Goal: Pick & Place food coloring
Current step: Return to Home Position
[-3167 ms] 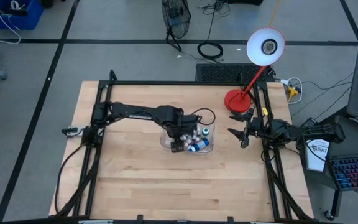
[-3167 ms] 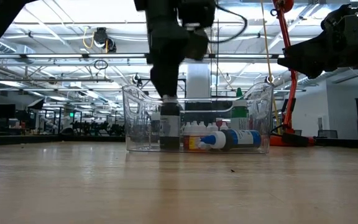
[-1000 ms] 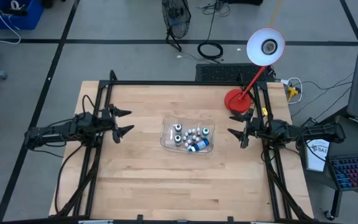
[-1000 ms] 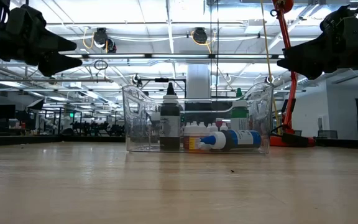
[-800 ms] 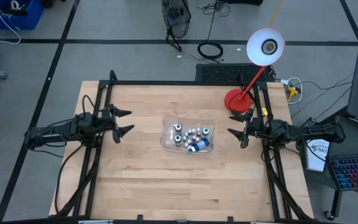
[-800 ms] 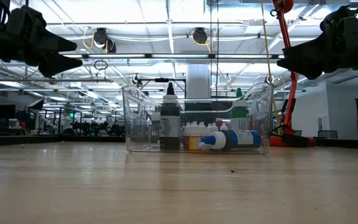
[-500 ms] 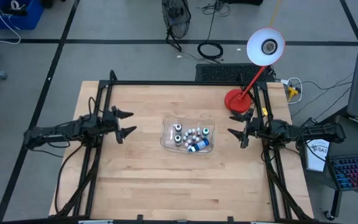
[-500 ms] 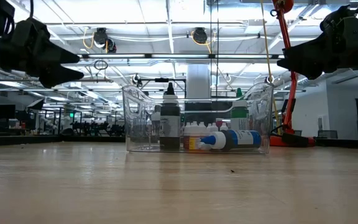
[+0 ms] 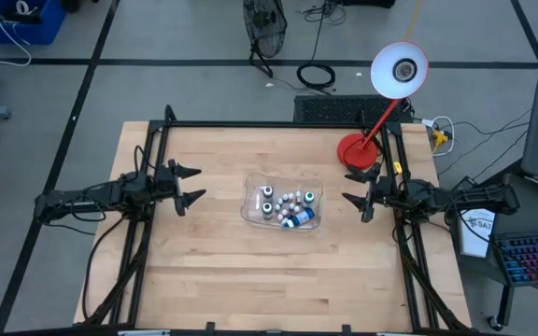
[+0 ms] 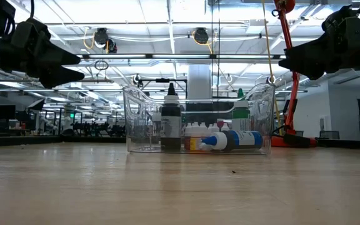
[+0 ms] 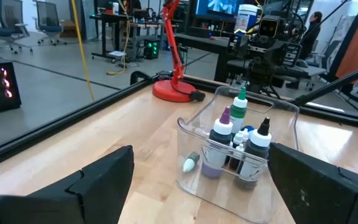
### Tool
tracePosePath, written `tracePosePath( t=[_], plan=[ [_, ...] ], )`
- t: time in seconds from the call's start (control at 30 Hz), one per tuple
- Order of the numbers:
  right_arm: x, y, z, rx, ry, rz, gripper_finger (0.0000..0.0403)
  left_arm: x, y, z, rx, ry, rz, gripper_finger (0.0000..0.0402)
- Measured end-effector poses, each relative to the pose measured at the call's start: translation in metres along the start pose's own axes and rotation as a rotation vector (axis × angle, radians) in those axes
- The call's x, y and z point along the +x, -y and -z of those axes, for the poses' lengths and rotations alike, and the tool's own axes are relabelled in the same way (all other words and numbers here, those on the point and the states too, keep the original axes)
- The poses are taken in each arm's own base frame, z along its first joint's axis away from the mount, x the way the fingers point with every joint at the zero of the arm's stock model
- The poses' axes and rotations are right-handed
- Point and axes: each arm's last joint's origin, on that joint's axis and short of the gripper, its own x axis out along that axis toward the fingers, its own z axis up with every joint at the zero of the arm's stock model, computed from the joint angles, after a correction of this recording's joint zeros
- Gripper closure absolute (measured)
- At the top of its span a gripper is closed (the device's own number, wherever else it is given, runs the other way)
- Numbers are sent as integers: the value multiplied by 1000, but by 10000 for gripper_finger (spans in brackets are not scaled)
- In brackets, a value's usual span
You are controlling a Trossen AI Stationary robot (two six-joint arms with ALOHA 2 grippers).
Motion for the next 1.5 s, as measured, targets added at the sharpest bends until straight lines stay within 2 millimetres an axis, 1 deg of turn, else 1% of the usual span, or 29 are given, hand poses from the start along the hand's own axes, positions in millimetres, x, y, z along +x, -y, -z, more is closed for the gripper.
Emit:
tracePosePath(
  t=[0.2,0.5,0.8,1.1,1.33,1.5],
  plan=[
    [0,0,0,0,0,-1,134,0,0,0,0,0,0,30],
    [0,0,0,0,0,0,131,0,0,0,-1,1,0,41],
    [0,0,0,0,0,0,131,0,0,0,-1,2,-1,32],
    [0,0,0,0,0,-1,135,0,0,0,-1,2,-1,39],
    [0,0,0,0,0,-1,132,0,0,0,-1,2,-1,28],
    [0,0,0,0,0,0,135,0,0,0,-1,2,-1,33]
  ],
)
